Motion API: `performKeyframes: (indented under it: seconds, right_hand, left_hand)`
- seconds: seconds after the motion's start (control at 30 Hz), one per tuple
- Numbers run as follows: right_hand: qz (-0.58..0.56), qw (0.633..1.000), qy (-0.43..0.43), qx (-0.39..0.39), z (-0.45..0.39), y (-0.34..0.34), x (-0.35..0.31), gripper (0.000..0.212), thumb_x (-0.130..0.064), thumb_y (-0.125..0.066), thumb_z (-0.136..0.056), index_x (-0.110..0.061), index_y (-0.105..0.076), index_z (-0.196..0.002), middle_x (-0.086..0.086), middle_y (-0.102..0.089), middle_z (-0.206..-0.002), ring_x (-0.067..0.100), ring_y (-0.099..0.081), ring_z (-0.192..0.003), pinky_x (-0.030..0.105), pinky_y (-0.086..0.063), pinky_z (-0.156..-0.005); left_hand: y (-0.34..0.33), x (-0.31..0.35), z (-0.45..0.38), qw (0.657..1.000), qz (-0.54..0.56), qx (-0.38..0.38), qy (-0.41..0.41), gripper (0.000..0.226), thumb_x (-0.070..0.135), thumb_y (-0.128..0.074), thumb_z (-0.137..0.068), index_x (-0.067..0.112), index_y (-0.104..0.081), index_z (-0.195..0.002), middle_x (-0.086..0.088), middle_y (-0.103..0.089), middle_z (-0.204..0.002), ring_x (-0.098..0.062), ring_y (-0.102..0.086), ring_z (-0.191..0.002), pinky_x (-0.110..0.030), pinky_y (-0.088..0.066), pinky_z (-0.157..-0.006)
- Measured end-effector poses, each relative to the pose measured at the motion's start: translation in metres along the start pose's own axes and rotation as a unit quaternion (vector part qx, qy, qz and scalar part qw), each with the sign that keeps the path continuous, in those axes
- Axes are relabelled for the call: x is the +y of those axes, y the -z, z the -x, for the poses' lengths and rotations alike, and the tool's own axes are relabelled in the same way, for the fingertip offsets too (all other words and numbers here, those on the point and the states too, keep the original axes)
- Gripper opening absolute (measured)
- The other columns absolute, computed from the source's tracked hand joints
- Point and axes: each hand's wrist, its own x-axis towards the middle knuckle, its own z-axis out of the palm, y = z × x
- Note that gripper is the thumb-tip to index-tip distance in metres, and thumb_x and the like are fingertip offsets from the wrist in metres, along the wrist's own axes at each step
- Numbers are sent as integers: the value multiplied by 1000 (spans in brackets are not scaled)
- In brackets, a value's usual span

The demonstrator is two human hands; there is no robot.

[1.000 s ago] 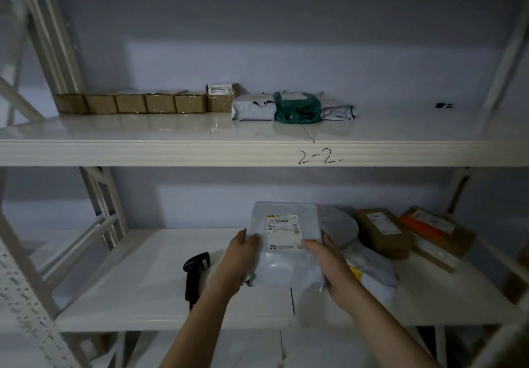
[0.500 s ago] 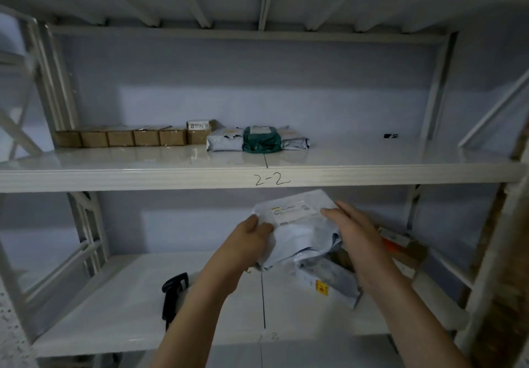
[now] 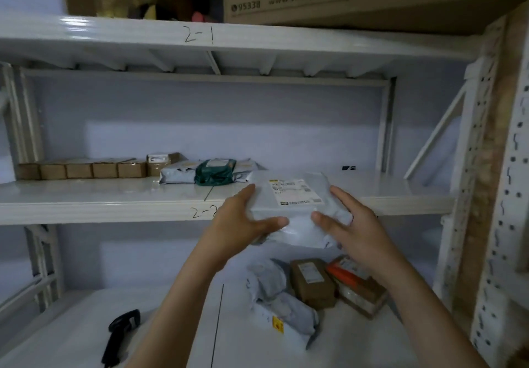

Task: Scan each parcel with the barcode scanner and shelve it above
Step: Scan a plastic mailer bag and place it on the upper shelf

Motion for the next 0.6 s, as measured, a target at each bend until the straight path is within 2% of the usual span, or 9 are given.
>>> performKeyframes:
  seconds: [0.07,0.13,0.17,0.23,0.27,0.33,0.47,0.53,0.6]
  right_hand:
    - [33,999,3,-26,-18,11,11,95,-51,-80,-61,-37,-38,-145,-37,-62,-110,-18,-63,-84,4,-48,-58]
    - [62,997,-3,-47,-39,19,18,109,-52,-85,-57,-31,-35,-152,-31,-53,-131,-15,-60,-100,0,-45,-67]
    - [81,995,-4,-56,-51,22,21,109,-53,-86,-56,-34,-36,-151,-33,-49,-133,-13,-56,-106,-2,-42,-72]
    - [117,991,1,-69,-76,28,31,93,-53,-89,-55,-48,-44,-136,-47,-50,-115,-21,-55,-101,-4,-38,-75]
    - [128,989,-5,-73,-89,29,37,93,-50,-91,-57,-46,-44,-136,-47,-51,-113,-20,-55,-102,-2,-38,-80]
    - [145,986,-32,-71,-117,29,51,107,-46,-92,-60,-30,-38,-151,-30,-47,-132,-3,-51,-116,13,-38,-93]
    - [192,977,-60,-77,-170,29,78,118,-56,-92,-54,-21,-37,-153,-12,-48,-146,13,-52,-126,30,-43,-106]
    - [210,972,-70,-77,-198,28,86,124,-58,-90,-55,-21,-31,-156,-7,-40,-156,17,-45,-137,36,-38,-114]
    - [240,964,-80,-82,-225,27,96,122,-57,-89,-60,-20,-26,-158,-4,-32,-161,19,-37,-144,36,-34,-117]
  left_hand:
    - [-7,-2,-19,1000,-17,7,-3,113,60,-86,-53,27,-36,-149,7,-52,-139,-16,-58,-115,-32,-55,-92]
    - [-12,-7,-41,1000,1,0,2,116,56,-89,-51,25,-36,-150,5,-57,-134,-15,-64,-106,-32,-58,-86]
    - [-15,-11,-53,1000,23,-12,7,117,51,-91,-52,23,-35,-150,3,-59,-129,-15,-68,-98,-31,-61,-78]
    - [-22,-19,-80,998,54,-34,17,119,41,-94,-52,21,-32,-151,-2,-59,-126,-16,-69,-89,-28,-61,-66]
    - [-24,-24,-94,998,52,-40,18,119,39,-95,-52,19,-31,-151,-2,-57,-129,-15,-68,-90,-26,-60,-64]
    - [-30,-34,-121,998,30,-47,16,119,37,-94,-53,17,-30,-151,-1,-55,-130,-13,-66,-94,-24,-60,-65]
    - [-35,-52,-176,997,-47,-67,4,114,44,-91,-58,16,-31,-150,8,-54,-125,-10,-60,-104,-19,-56,-77]
    - [-35,-59,-205,990,-125,-72,-14,105,51,-86,-61,16,-37,-146,3,-51,-139,-18,-55,-119,-29,-49,-97]
    - [-39,-64,-230,979,-187,-71,-25,98,53,-82,-65,16,-39,-145,-3,-48,-145,-24,-50,-128,-36,-44,-106]
